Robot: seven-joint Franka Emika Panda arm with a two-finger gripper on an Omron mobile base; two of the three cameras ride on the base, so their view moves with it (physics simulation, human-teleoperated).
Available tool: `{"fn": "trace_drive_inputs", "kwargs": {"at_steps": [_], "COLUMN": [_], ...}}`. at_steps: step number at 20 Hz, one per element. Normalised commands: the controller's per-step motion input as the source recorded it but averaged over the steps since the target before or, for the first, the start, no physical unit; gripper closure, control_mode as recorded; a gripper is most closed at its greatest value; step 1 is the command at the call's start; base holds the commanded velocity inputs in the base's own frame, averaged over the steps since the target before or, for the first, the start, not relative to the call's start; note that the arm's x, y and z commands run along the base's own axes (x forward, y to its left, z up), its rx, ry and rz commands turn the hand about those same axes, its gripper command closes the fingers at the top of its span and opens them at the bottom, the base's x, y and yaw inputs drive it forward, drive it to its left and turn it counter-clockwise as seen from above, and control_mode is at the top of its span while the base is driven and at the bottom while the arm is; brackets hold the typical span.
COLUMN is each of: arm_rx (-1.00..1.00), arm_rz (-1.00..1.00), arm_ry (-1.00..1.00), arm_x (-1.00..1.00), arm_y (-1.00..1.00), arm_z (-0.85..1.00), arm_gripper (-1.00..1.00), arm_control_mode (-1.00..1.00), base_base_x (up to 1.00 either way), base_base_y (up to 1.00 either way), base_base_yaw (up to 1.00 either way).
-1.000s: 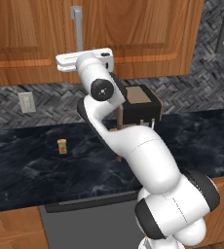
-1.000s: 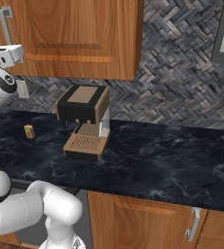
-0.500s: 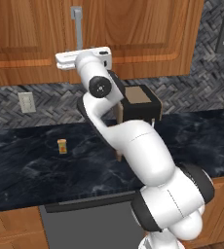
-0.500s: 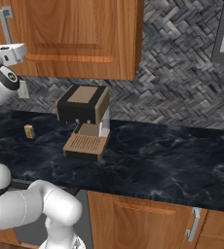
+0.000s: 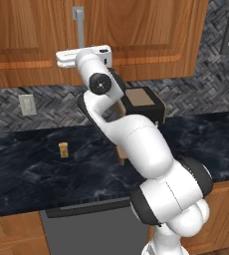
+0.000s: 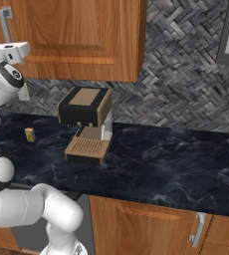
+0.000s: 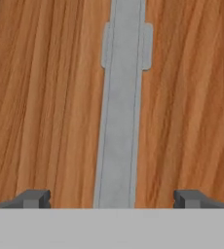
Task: Pick the bar soap and dish brush from the cabinet and place them on the counter.
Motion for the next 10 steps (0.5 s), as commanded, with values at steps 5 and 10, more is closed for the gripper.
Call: {"fn": "trace_drive_inputs", "kwargs": {"at_steps": [5,10], "arm_rx": [0.0,0.0], "arm_rz": [0.0,0.0], "arm_ry": [0.0,0.0], "arm_x": [0.27,0.23], "arm_y": [0.12,0.15], "arm_z": [0.0,-0.06], "arm_gripper": [-1.0,-1.0], "arm_control_mode": [-1.0,-1.0], "base_base_x": [0.0,0.0], "base_base_y": [0.0,0.0], "base_base_yaw": [0.0,0.0]}}
